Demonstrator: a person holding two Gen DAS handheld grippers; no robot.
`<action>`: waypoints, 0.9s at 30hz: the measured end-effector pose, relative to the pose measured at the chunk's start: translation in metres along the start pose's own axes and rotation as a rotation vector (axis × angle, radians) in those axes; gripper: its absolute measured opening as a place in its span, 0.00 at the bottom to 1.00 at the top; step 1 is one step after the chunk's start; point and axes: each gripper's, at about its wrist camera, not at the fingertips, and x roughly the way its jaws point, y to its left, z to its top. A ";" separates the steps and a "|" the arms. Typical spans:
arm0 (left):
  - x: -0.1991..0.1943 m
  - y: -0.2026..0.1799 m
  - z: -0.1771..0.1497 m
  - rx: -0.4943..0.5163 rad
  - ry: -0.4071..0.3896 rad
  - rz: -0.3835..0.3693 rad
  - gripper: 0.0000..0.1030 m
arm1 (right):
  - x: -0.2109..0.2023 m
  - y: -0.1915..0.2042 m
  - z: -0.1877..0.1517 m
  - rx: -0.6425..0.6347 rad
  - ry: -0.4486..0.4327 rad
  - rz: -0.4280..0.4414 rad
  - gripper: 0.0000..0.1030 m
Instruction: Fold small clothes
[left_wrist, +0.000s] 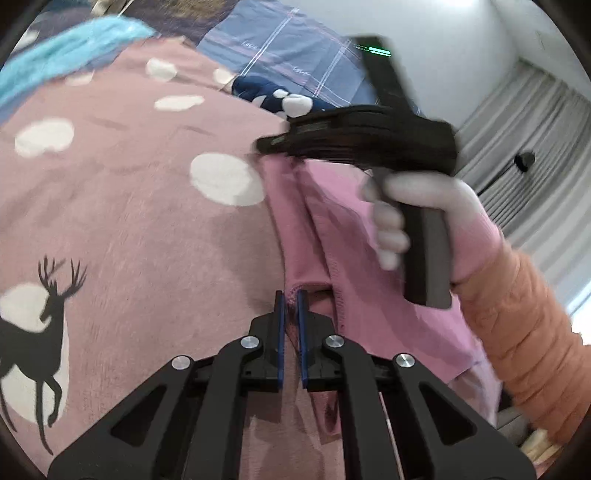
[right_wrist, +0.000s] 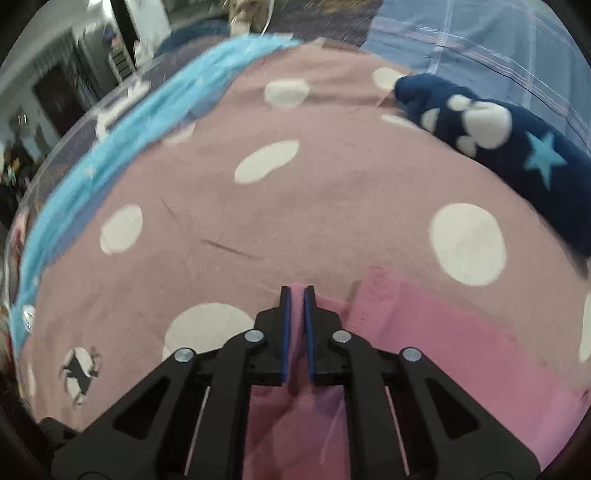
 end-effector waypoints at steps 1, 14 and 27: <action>-0.002 0.004 -0.001 -0.021 0.002 -0.017 0.07 | -0.014 0.000 -0.002 0.004 -0.027 0.003 0.15; -0.048 0.008 -0.019 0.002 -0.079 0.044 0.36 | -0.138 0.102 -0.206 -0.437 -0.033 -0.037 0.50; -0.061 0.024 -0.035 -0.082 -0.092 0.088 0.42 | -0.077 0.138 -0.206 -0.459 -0.106 -0.318 0.11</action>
